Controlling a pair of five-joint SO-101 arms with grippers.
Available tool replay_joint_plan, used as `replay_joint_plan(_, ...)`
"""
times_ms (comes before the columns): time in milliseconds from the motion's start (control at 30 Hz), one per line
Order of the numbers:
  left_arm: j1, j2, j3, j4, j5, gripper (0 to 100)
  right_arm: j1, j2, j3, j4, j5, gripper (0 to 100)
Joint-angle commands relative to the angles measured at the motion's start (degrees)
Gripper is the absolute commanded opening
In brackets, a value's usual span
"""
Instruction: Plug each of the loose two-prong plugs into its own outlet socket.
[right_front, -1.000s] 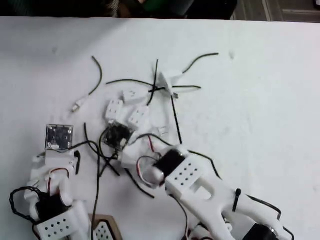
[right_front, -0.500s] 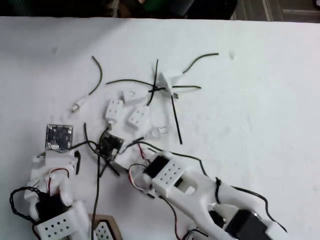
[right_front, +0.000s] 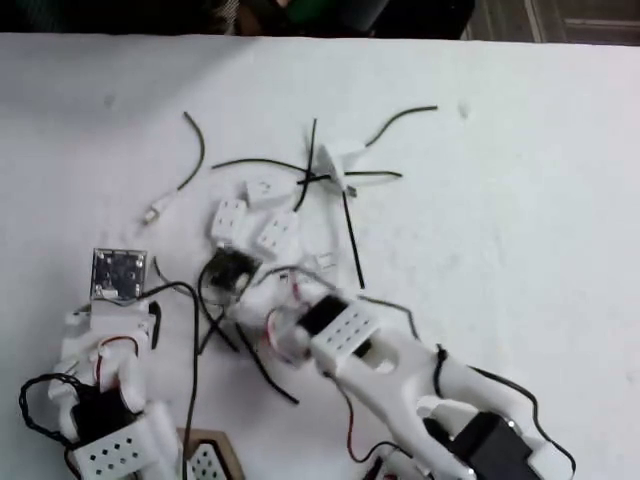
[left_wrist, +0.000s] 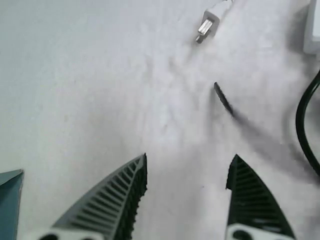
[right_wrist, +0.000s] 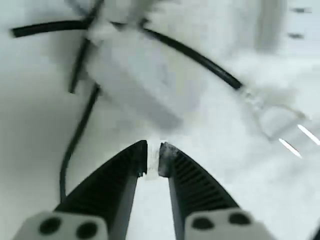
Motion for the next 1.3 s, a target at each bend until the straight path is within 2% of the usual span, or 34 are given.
replay_joint_plan(0, 0.0, -0.7, -0.4, 0.2, 0.0, 26, 4.6, -2.8, -4.9, 8.7, 0.7, 1.8)
replay_joint_plan(67, 0.0, -0.7, -0.4, 0.2, 0.0, 26, 6.7, -2.5, -6.3, 12.8, 1.5, 1.8)
replay_joint_plan(167, 0.0, -0.7, -0.4, 0.2, 0.0, 26, 8.9, -2.4, -6.9, 16.6, 6.7, 1.8)
replay_joint_plan(300, 0.0, -0.7, -0.4, 0.3, 0.0, 26, 10.1, -2.9, -7.6, 15.8, 8.2, 2.2)
replay_joint_plan(567, 0.0, -0.7, -0.4, 0.3, 0.0, 26, 3.6, -2.5, -12.1, 15.3, 8.2, 25.3)
replay_joint_plan(733, 0.0, -0.7, -0.4, 0.3, 0.0, 26, -1.9, -2.3, -10.2, 7.8, 8.7, 27.8)
replay_joint_plan(933, 0.0, -0.7, -0.4, 0.3, 0.0, 26, -5.1, 1.0, -7.8, -2.0, 8.8, 27.9)
replay_joint_plan(1267, 0.0, -0.7, -0.4, 0.3, 0.0, 26, -5.6, 15.5, -7.9, -14.4, 12.7, 27.9)
